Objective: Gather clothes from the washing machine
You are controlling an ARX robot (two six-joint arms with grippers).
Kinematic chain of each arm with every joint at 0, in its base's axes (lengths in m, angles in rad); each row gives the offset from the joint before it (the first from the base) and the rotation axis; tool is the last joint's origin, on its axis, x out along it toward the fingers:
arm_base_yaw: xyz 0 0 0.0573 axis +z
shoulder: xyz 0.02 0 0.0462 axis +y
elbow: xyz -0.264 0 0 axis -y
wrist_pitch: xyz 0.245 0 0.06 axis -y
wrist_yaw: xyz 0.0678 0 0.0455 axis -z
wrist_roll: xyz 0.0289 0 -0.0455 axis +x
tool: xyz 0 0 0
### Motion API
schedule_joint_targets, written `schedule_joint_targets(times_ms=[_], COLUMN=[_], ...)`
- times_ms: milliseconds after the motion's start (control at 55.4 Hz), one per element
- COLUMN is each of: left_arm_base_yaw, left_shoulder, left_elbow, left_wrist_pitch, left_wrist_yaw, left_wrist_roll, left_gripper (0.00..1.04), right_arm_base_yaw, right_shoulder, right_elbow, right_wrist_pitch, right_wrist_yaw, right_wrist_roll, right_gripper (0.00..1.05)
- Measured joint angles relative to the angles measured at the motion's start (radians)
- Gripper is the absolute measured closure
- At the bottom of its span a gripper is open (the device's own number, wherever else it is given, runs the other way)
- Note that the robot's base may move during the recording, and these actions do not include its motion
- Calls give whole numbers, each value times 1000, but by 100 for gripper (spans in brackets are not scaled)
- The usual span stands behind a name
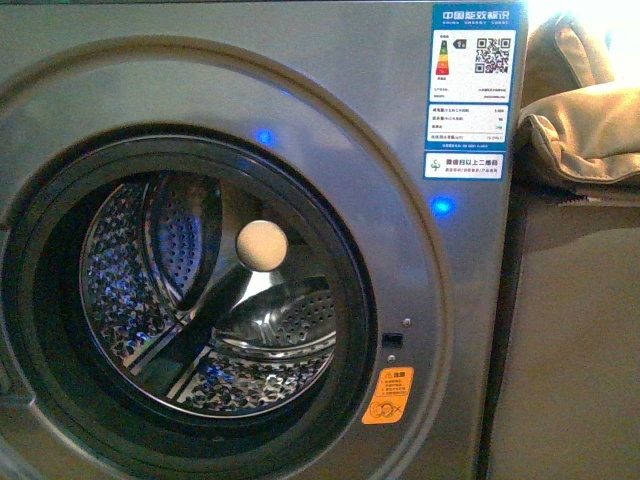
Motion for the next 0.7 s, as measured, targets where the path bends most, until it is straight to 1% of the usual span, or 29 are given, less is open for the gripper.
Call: schedule_joint_targets(times_ms=[36,72,162,217,253,325,397,415,433,542,560,614,650,668,704], left_arm_base_yaw=[27,49,82,84,84,84,84,84,84,84,84,84,84,84,84], left_shoulder=[-19,-33,-75,-108,-123,-147,-179,-190,-193,-235,-238,-260,-278,-286,-304], left_elbow=[-27,-47,-99,-135,-151,-174,-199,-207,-209,-235,-237,-249,-259,-262,-270], left_wrist_pitch=[5,9,18,21,21,21,19,18,17,3,2,-9,-18,-22,-32], left_wrist_yaw=[49,70,75,81,82,82,82,82,82,82,82,82,82,82,82], left_wrist_roll=[0,0,0,0,0,0,0,0,0,0,0,0,0,0,0], left_gripper=[101,101,101,101,101,101,101,101,101,101,101,101,101,101,101], right_arm_base_yaw=[0,0,0,0,0,0,0,0,0,0,0,0,0,0,0], right_shoulder=[0,0,0,0,0,0,0,0,0,0,0,0,0,0,0], right_elbow=[0,0,0,0,0,0,0,0,0,0,0,0,0,0,0], right_wrist_pitch=[0,0,0,0,0,0,0,0,0,0,0,0,0,0,0], right_wrist_yaw=[0,0,0,0,0,0,0,0,0,0,0,0,0,0,0], right_wrist_roll=[0,0,-1,-1,-1,-1,-1,-1,-1,-1,-1,-1,-1,-1,0], right_gripper=[102,102,101,88,81,70,56,51,49,30,28,18,9,6,7])
